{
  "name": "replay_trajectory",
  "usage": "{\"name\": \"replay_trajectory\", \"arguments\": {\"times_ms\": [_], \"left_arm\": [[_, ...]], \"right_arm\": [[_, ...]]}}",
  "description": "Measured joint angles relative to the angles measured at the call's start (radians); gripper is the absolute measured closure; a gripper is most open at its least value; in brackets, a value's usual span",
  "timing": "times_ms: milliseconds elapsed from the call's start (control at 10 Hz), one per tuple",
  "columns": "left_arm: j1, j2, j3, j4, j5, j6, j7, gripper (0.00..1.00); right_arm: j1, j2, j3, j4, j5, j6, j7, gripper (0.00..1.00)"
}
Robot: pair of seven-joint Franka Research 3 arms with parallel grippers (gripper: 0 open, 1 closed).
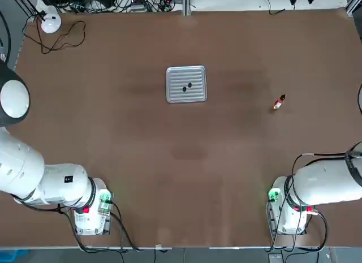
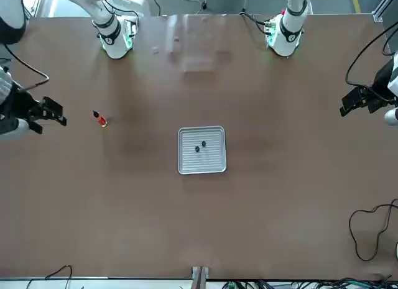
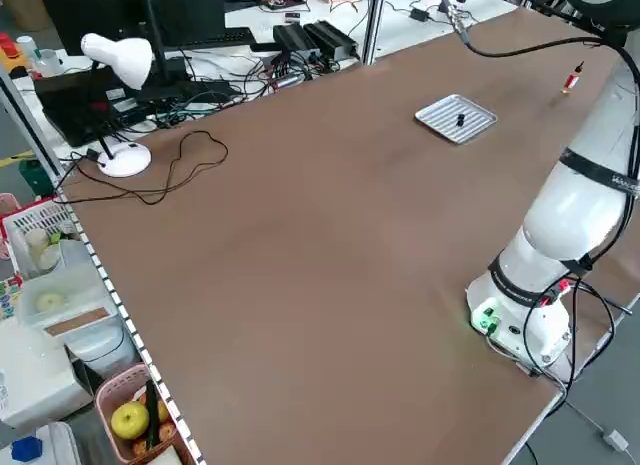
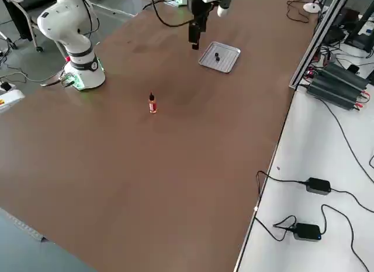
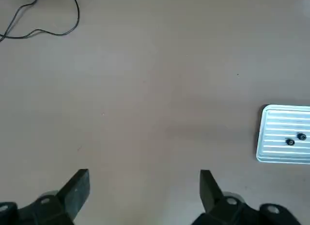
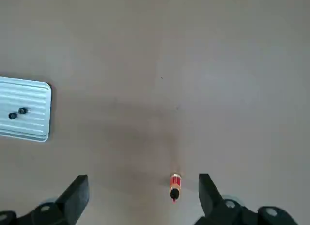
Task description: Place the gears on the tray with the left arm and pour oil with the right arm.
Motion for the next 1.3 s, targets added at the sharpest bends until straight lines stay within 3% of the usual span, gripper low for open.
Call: {"name": "replay_trajectory", "arguments": {"times_ms": [800,1100,1300], "left_arm": [[0.002,-0.001,0.006,0.001,0.000,0.000,0.058,0.00],[0.002,-0.002,0.007,0.001,0.000,0.000,0.065,0.00],[0.003,-0.002,0.008,0.001,0.000,-0.001,0.065,0.00]], "right_arm": [[-0.076,-0.143,-0.008,-0.007,-0.028,-0.182,0.038,0.00],[-0.076,-0.152,0.036,-0.008,-0.054,-0.185,0.096,0.00],[-0.076,-0.160,0.038,-0.008,-0.061,-0.186,0.121,0.00]]}}
